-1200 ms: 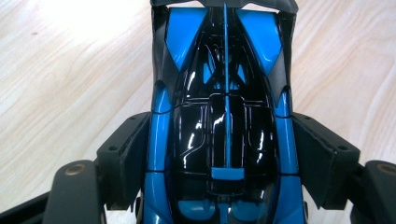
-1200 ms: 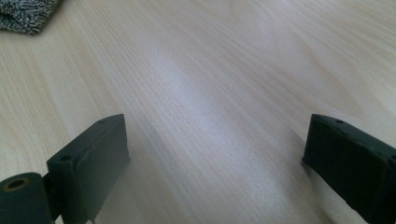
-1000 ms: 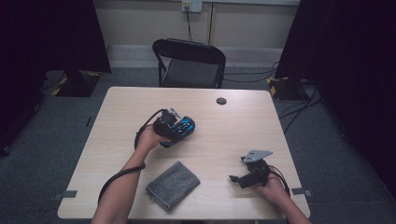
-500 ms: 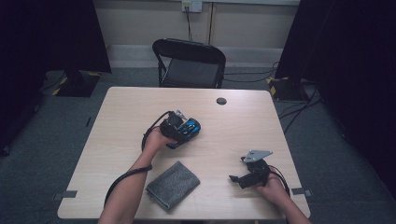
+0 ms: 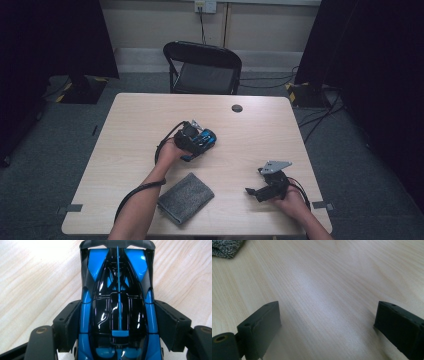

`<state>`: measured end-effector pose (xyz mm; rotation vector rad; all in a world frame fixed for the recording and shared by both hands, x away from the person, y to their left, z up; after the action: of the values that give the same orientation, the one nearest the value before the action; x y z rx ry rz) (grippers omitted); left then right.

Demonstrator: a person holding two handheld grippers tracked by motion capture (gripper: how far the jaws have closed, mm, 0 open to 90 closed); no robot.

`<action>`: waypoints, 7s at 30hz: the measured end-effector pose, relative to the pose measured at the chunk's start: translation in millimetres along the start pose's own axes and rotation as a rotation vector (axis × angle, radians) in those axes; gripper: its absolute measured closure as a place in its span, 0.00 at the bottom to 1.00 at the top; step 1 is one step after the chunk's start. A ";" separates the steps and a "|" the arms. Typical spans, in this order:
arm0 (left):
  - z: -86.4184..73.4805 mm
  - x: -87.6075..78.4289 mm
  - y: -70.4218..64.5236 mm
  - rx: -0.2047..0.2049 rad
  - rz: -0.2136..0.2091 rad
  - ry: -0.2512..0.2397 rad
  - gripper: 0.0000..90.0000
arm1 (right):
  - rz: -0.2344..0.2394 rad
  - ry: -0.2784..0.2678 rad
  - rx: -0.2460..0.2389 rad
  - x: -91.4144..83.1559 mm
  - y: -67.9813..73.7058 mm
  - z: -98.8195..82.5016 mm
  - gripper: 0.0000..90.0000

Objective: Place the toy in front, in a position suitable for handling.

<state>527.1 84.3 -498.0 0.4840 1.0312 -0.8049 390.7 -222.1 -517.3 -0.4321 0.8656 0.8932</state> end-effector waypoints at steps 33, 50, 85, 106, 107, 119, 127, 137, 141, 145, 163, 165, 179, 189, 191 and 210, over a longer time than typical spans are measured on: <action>-0.3 -12.0 2.0 -0.025 -0.027 -0.019 0.20 | 0.000 0.000 0.000 0.0 0.0 0.0 0.06; -30.5 -41.6 8.7 -0.071 -0.019 -0.102 0.16 | 0.000 0.000 0.000 0.0 0.0 0.0 0.06; -63.4 -13.7 0.5 -0.004 0.002 -0.149 0.17 | -0.001 0.000 0.001 0.0 0.0 0.0 0.06; -66.1 -10.0 3.6 -0.011 -0.006 -0.191 0.12 | -0.001 0.000 0.001 0.0 0.0 0.0 0.06; -66.1 -10.0 3.6 -0.011 -0.005 -0.192 0.13 | -0.001 0.000 0.001 0.0 0.0 0.0 0.06; -69.5 -13.0 2.2 0.008 -0.014 -0.220 0.29 | -0.004 0.001 0.004 -0.2 0.4 -0.3 0.06; -70.9 -13.8 -1.3 -0.012 -0.002 -0.219 0.29 | -0.007 0.000 0.007 -0.9 0.8 -1.3 0.07; -71.0 -13.8 -1.4 -0.013 -0.002 -0.219 0.29 | -0.003 0.062 -0.063 -4.4 9.9 12.1 0.15; -71.0 -13.8 -1.4 -0.014 -0.001 -0.219 0.29 | 0.052 0.078 -0.114 -1.6 23.6 25.3 0.15; -71.1 -13.9 -1.7 -0.016 0.001 -0.220 0.29 | 0.116 0.051 -0.153 1.1 40.1 45.8 0.15; -71.4 -14.1 -2.5 -0.020 0.005 -0.219 0.29 | 0.263 0.014 -0.292 25.5 91.0 115.8 0.16; -71.4 -14.1 -2.5 -0.020 0.005 -0.219 0.29 | 0.287 0.017 -0.297 29.9 97.3 120.5 0.16; -71.4 -14.1 -2.6 -0.022 0.006 -0.219 0.29 | 0.324 0.040 -0.357 61.2 128.1 136.6 0.18; -71.4 -14.0 -2.7 -0.022 0.006 -0.220 0.29 | 0.350 0.052 -0.387 71.4 137.4 141.5 0.19; -71.4 -14.0 -2.7 -0.022 0.006 -0.220 0.29 | 0.347 0.067 -0.394 75.1 140.0 139.7 0.19; -71.5 -14.0 -2.7 -0.023 0.006 -0.220 0.29 | 0.294 0.079 -0.434 83.5 142.6 131.0 0.33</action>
<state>480.9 137.2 -517.6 0.3700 0.8341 -0.8209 363.2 -13.4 -504.1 -0.7313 0.8180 1.3517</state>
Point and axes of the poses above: each handheld gripper's, and its own axes: x roughly forward along the jaws, z roughly out of its top, y roughly to its left, the point moved 2 cm from there along x, roughly forward along the jaws, and after that the axes turned 9 degrees about y, right-handed, at the moved point
